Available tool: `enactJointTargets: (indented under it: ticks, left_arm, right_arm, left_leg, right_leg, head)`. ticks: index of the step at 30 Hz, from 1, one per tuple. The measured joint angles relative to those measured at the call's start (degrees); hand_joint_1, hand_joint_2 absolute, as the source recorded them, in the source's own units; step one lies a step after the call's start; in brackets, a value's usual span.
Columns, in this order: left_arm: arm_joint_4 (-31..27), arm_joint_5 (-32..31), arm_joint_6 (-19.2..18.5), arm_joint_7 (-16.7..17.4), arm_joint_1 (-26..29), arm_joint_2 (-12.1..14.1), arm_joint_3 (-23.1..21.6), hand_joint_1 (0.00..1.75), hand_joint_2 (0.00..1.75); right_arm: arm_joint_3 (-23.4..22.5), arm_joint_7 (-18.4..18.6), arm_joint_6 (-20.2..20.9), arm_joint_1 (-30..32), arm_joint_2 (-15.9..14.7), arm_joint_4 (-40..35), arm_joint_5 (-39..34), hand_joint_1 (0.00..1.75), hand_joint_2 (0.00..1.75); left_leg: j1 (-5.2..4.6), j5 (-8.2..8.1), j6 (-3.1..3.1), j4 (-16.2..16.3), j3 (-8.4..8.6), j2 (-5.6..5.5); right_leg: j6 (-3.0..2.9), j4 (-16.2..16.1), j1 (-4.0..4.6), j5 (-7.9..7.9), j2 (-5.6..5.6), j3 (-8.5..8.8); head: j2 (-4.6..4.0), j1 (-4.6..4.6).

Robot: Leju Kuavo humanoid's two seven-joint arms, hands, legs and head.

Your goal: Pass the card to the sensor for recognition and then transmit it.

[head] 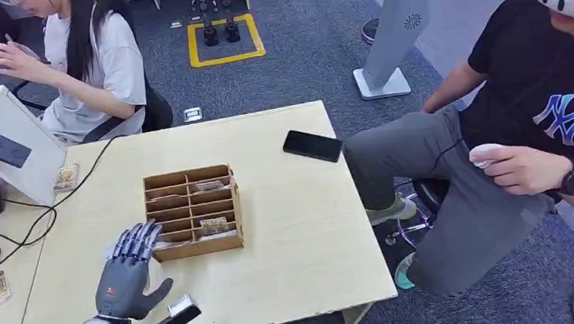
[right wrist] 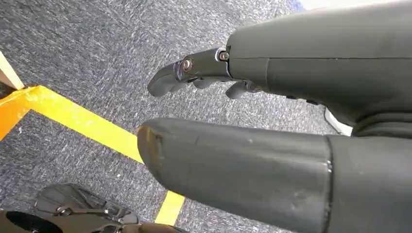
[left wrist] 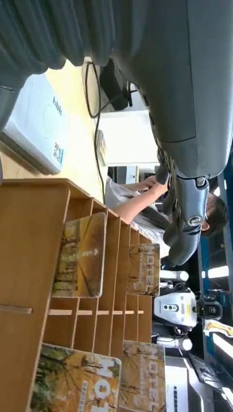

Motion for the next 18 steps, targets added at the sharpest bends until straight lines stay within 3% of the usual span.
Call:
enactJointTargets:
  ticks: [18]
  left_arm:
    - [1.9, 2.0, -2.1, -1.7, -1.4, -2.2, 0.0, 0.00, 1.75]
  right_arm:
    - [0.0, 0.0, 0.0, 0.0, 0.0, 0.0, 0.2, 0.00, 0.00]
  left_leg:
    - [0.00, 0.00, 0.00, 0.0, 0.00, 0.00]
  right_leg:
    - [0.00, 0.0, 0.00, 0.00, 0.01, 0.00]
  head:
    - [0.00, 0.00]
